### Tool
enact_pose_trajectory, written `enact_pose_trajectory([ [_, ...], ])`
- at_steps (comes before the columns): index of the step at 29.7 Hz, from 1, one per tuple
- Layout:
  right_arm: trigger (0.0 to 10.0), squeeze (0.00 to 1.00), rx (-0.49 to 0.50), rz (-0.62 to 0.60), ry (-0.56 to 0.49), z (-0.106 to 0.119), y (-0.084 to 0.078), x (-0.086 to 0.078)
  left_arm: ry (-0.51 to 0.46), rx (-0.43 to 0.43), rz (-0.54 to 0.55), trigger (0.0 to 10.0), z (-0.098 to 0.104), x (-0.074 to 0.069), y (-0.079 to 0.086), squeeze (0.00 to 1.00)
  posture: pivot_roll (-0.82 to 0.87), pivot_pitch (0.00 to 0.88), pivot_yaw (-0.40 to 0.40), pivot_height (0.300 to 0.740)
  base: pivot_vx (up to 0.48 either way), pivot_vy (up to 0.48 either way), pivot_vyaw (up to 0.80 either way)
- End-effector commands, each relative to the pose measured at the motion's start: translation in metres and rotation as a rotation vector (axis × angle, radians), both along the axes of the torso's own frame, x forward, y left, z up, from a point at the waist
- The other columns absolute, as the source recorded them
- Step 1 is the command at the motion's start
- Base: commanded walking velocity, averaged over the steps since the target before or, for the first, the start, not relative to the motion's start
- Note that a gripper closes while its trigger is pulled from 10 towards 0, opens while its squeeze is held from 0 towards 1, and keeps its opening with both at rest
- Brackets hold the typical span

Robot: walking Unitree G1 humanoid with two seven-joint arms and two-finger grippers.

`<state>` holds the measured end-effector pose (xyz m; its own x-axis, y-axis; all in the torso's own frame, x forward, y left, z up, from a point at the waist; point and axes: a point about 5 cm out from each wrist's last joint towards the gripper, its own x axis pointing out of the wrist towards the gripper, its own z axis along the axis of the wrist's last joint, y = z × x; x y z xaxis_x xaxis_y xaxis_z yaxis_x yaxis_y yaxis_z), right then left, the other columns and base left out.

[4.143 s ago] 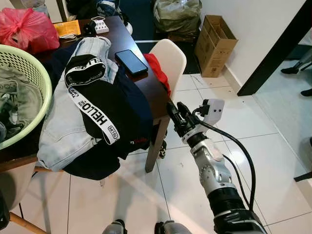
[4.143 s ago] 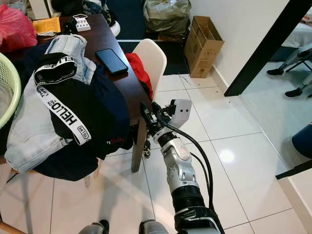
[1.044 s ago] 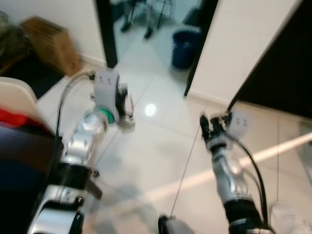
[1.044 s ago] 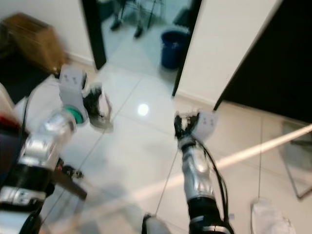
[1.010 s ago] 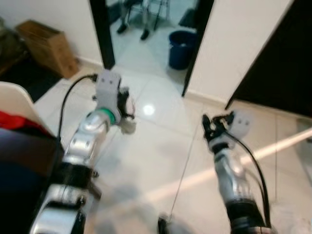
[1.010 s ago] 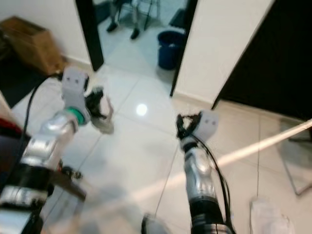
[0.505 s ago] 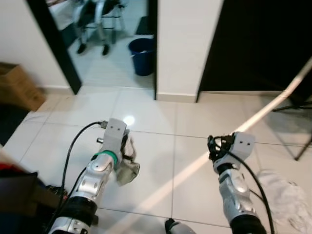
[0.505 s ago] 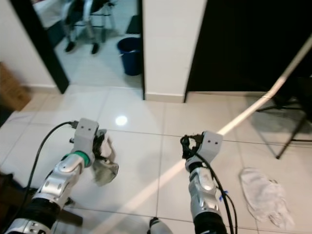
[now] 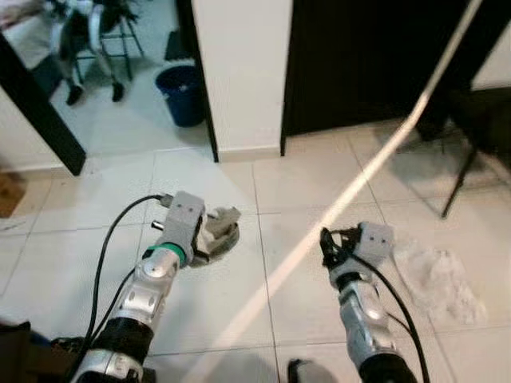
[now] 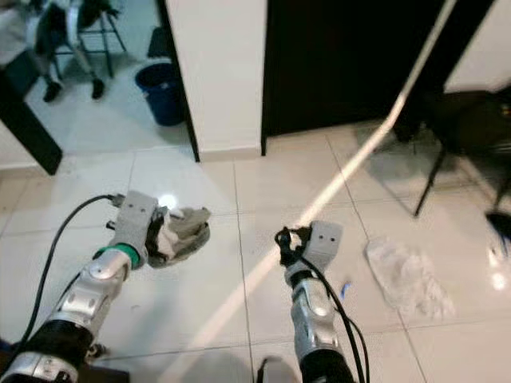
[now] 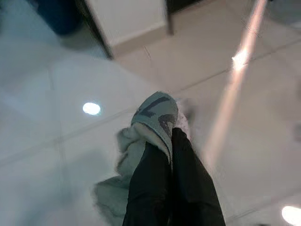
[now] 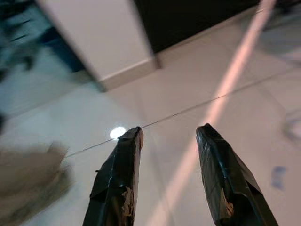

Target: Hang hanger

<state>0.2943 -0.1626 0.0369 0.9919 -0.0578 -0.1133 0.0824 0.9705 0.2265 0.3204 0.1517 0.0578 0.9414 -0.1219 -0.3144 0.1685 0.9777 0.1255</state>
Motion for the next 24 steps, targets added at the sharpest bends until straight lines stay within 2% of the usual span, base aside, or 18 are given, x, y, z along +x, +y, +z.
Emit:
enact_pose_trajectory([
  [1, 10.0, 0.0, -0.005, 0.006, 0.009, -0.002, 0.0, -0.001, 0.035, -0.015, 0.019, 10.0, -0.011, -0.006, 0.006, 0.0, 0.01, 0.059, 0.106, 0.74, 0.0, 0.0, -0.8],
  [7, 10.0, 0.0, -0.026, 0.032, 0.006, 0.0, -0.002, 0.001, 0.026, -0.051, 0.06, 10.0, -0.008, -0.004, 0.01, 0.0, 0.02, 0.058, 0.088, 0.74, 0.0, 0.0, -0.8],
  [9, 10.0, 0.0, -0.025, 0.044, 0.004, 0.001, -0.001, 0.003, 0.02, -0.141, 0.075, 10.0, -0.006, -0.003, 0.01, 0.0, 0.02, 0.057, 0.075, 0.74, 0.0, 0.0, -0.8],
  [10, 10.0, 0.0, -0.022, 0.055, 0.005, 0.002, 0.0, 0.004, 0.011, -0.15, 0.074, 10.0, -0.005, -0.002, 0.01, 0.0, 0.02, 0.056, 0.074, 0.74, 0.0, 0.0, -0.8],
  [16, 10.0, 0.0, -0.007, 0.096, 0.03, 0.001, 0.005, 0.007, -0.022, -0.114, 0.07, 10.0, -0.004, -0.002, 0.013, 0.0, 0.02, 0.056, 0.074, 0.74, 0.0, 0.0, -0.8],
  [20, 10.0, 0.0, 0.002, 0.146, 0.034, 0.002, 0.012, 0.009, 0.006, -0.148, 0.069, 10.0, -0.008, -0.005, 0.011, 0.0, 0.02, 0.066, 0.062, 0.74, 0.0, 0.0, 0.0],
  [24, 10.0, 0.0, 0.006, 0.17, 0.029, 0.005, 0.015, 0.01, -0.008, -0.145, 0.087, 10.0, -0.009, -0.007, 0.011, 0.0, 0.01, 0.082, 0.048, 0.74, 0.0, 0.0, 0.0],
])
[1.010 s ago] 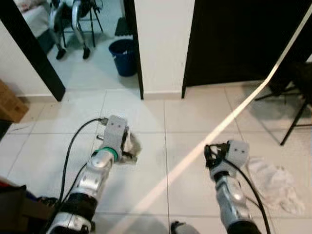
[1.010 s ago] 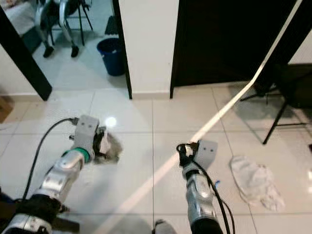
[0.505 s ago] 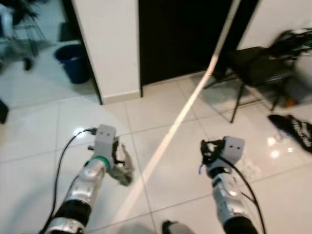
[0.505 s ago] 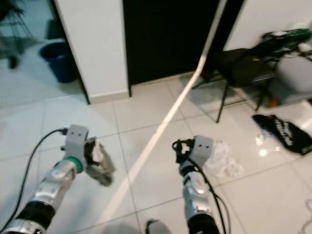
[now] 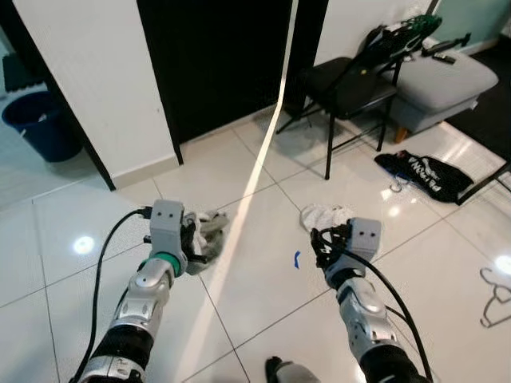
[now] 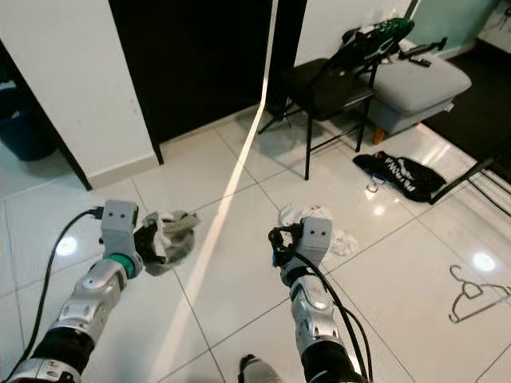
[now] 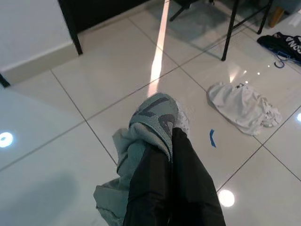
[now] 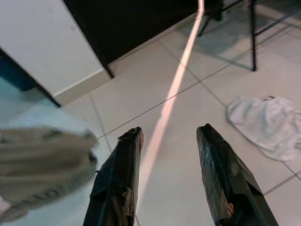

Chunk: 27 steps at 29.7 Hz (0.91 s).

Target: Hang hanger

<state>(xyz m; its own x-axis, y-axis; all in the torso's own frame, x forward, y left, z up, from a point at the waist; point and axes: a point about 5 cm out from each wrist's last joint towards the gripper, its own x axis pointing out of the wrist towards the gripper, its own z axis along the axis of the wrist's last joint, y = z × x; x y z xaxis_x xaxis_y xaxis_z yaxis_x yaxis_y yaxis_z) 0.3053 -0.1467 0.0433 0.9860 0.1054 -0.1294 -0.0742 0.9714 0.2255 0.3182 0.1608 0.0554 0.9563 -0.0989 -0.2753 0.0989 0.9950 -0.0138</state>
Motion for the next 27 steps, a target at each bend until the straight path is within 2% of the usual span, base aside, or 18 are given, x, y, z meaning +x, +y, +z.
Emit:
enact_pose_trajectory([
  [1, 10.0, 0.0, 0.006, 0.005, 0.013, -0.0016, -0.0013, -0.0013, 0.017, -0.002, 0.017, 10.0, -0.0064, -0.0047, 0.0016, 0.0, 0.01, 0.082, 0.048, 0.74, 0.0, 0.0, 0.0],
  [9, 10.0, 0.0, -0.004, 0.038, 0.028, -0.002, -0.001, -0.0003, 0.004, 0.006, 0.062, 10.0, -0.0052, -0.0056, 0.004, 0.0, 0.02, 0.1, 0.032, 0.74, 0.0, 0.0, 0.0],
  [18, 10.0, 0.0, 0.004, 0.039, 0.016, 0.0024, -0.0006, 0.0018, -0.001, 0.018, 0.028, 10.0, -0.0049, -0.0071, 0.0003, 0.0, 0.02, 0.108, 0.037, 0.74, 0.0, 0.0, 0.0],
  [27, 10.0, 0.0, 0.005, 0.045, 0.016, 0.0032, -0.0012, 0.0017, 0.001, 0.017, 0.023, 10.0, -0.0052, -0.008, -0.0016, 0.0, 0.02, 0.11, 0.032, 0.74, 0.0, -0.335, 0.0],
])
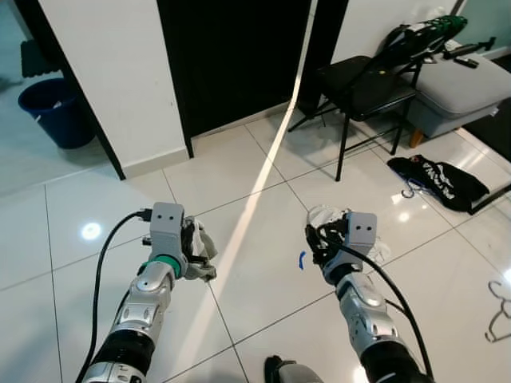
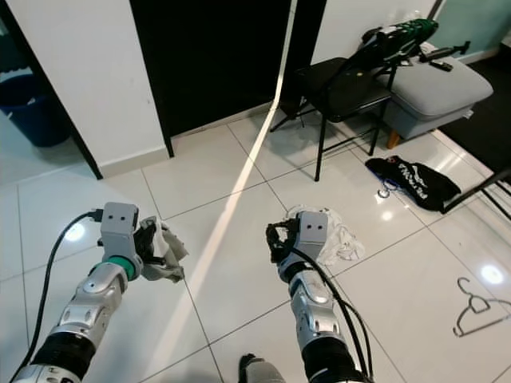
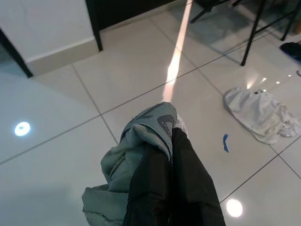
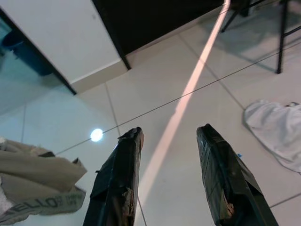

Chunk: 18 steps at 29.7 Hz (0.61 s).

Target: Hang hanger

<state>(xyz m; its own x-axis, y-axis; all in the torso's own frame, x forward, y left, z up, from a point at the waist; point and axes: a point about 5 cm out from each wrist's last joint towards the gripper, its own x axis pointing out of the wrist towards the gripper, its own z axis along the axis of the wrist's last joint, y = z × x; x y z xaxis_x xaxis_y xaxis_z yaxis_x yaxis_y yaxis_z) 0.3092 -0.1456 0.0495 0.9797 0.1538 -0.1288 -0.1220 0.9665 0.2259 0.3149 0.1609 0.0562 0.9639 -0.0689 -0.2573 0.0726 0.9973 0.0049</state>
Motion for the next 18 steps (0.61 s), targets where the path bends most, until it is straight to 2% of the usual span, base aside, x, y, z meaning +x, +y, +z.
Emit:
enact_pose_trajectory([
  [1, 10.0, 0.0, 0.004, -0.004, 0.017, -0.003, -0.0023, -0.0022, 0.021, 0.0, -0.003, 10.0, -0.006, -0.0046, -0.0016, 0.0, 0.02, 0.11, 0.032, 0.74, 0.0, -0.349, 0.0],
  [15, 10.0, 0.0, 0.005, -0.002, 0.016, -0.0008, -0.004, -0.0018, 0.03, -0.01, 0.016, 10.0, -0.006, -0.0051, 0.0011, 0.0, 0.01, 0.114, 0.03, 0.74, 0.0, -0.351, 0.0],
  [18, 10.0, 0.0, 0.004, 0.0, 0.014, 0.0001, -0.0043, -0.0011, 0.04, -0.019, 0.021, 10.0, -0.0061, -0.0047, 0.0028, 0.0, 0.01, 0.113, 0.027, 0.74, 0.0, 0.0, 0.0],
])
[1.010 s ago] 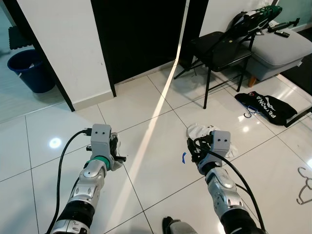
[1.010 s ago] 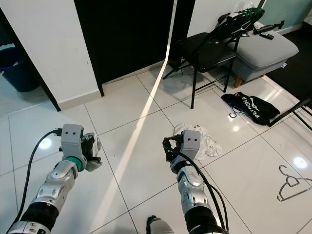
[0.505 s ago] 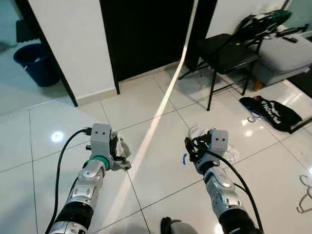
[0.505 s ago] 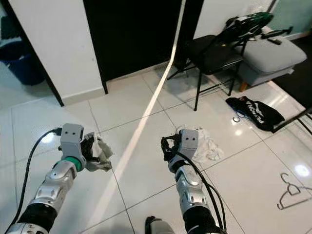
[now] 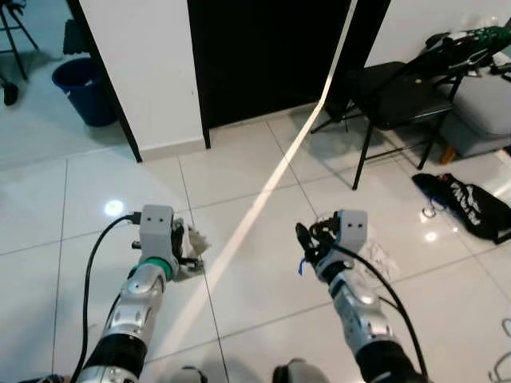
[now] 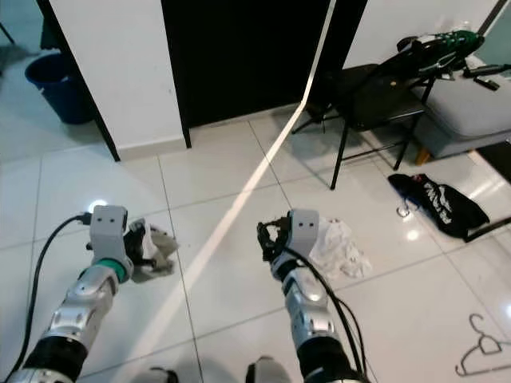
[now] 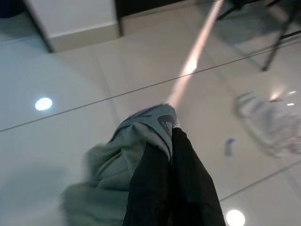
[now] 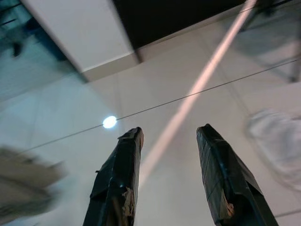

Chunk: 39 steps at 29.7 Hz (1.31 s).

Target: Hang hanger

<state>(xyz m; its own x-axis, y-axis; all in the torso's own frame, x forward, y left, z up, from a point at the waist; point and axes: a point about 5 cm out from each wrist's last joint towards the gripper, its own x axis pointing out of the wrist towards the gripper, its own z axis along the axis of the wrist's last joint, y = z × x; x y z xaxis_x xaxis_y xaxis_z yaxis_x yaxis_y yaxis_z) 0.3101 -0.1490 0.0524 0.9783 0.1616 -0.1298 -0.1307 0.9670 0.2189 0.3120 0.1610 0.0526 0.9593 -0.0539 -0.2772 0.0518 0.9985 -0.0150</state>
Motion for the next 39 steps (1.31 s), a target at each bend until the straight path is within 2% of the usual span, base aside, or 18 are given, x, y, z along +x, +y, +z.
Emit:
enact_pose_trajectory([
  [1, 10.0, 0.0, 0.011, -0.008, 0.014, -0.002, -0.001, -0.002, 0.041, -0.018, 0.013, 10.0, -0.004, -0.002, 0.004, 0.0, 0.01, 0.113, 0.027, 0.74, 0.0, 0.0, 0.0],
  [4, 10.0, 0.0, 0.012, -0.007, 0.013, -0.002, -0.001, -0.001, 0.067, -0.044, 0.038, 10.0, -0.007, -0.002, 0.008, 0.0, 0.01, 0.114, 0.026, 0.74, 0.0, 0.48, 0.0],
  [10, 10.0, 0.0, 0.013, -0.005, 0.011, -0.001, -0.001, -0.001, 0.055, -0.045, 0.036, 10.0, -0.005, -0.002, 0.01, 0.0, 0.01, 0.114, 0.025, 0.74, 0.0, 0.48, 0.0],
  [14, 10.0, 0.0, 0.013, 0.001, 0.01, 0.0, -0.001, 0.0, 0.073, 0.011, 0.026, 10.0, -0.007, -0.001, 0.01, 0.0, 0.01, 0.107, 0.027, 0.74, 0.0, 0.0, 0.0],
  [22, 10.0, 0.0, 0.009, 0.0, 0.016, -0.002, -0.001, 0.0, 0.065, 0.044, -0.006, 10.0, -0.007, 0.0, 0.003, 0.0, 0.01, 0.096, 0.028, 0.74, 0.0, 0.0, 0.0],
  [32, 10.0, 0.0, 0.005, -0.006, 0.013, -0.002, -0.002, -0.001, 0.063, 0.008, 0.006, 10.0, -0.008, -0.001, -0.002, 0.0, 0.0, 0.086, 0.03, 0.74, 0.0, 0.0, 0.0],
  [34, 10.0, 0.0, -0.003, -0.006, 0.01, -0.002, -0.003, -0.001, 0.078, -0.044, 0.031, 10.0, -0.011, -0.002, -0.003, 0.0, 0.0, 0.083, 0.03, 0.74, 0.0, 0.0, 0.0],
  [39, 10.0, 0.0, -0.006, -0.001, 0.01, -0.003, -0.002, -0.002, 0.074, -0.017, 0.043, 10.0, -0.011, -0.002, -0.001, 0.0, 0.01, 0.078, 0.026, 0.74, 0.0, 0.0, 0.0],
])
